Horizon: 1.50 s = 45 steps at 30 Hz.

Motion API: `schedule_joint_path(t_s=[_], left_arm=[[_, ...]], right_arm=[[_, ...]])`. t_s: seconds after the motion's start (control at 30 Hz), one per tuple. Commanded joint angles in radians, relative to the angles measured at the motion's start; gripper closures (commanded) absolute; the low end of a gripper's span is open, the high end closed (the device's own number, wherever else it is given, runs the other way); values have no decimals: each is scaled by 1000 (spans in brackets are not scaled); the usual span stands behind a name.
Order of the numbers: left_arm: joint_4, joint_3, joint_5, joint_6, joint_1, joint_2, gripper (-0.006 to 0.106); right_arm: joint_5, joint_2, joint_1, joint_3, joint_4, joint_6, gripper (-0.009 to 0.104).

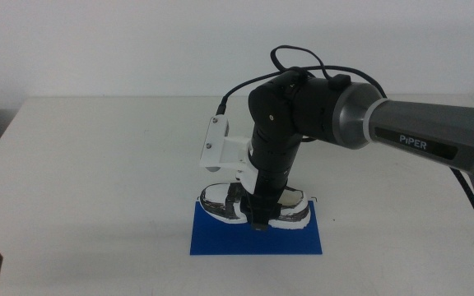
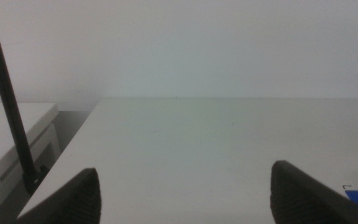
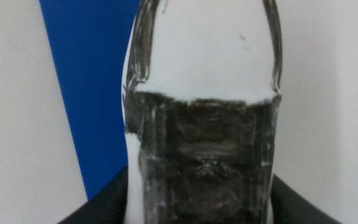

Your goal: Use one arm to grab the shoe from the table and place it on the mat.

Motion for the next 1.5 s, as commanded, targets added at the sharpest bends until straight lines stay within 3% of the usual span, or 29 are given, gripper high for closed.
schedule_joint_path(t_s=[0.0, 0.5, 0.53, 0.73, 0.83, 1.03, 1.2, 1.47], left_arm=[[-13, 5, -81, -12, -5, -6, 7], [-13, 5, -81, -12, -5, -6, 7], [-13, 5, -81, -12, -5, -6, 7], [-13, 5, -81, -12, -5, -6, 7], [-13, 5, -81, -12, -5, -6, 7], [-13, 5, -81, -12, -5, -6, 7], [-13, 5, -81, -12, -5, -6, 7], [-13, 5, -81, -12, -5, -6, 7]], right_arm=[[-28, -47, 0, -32, -10, -13, 99], [-17, 21, 0, -32, 6, -16, 99], [-17, 20, 0, -32, 20, -16, 61], [-16, 5, 0, -32, 20, -13, 24], [-17, -33, -3, -32, 36, -1, 15], [-12, -190, -21, -32, 43, 40, 14], [-36, -379, -74, -8, 28, 185, 18], [-319, -791, -295, 323, -10, 551, 22]])
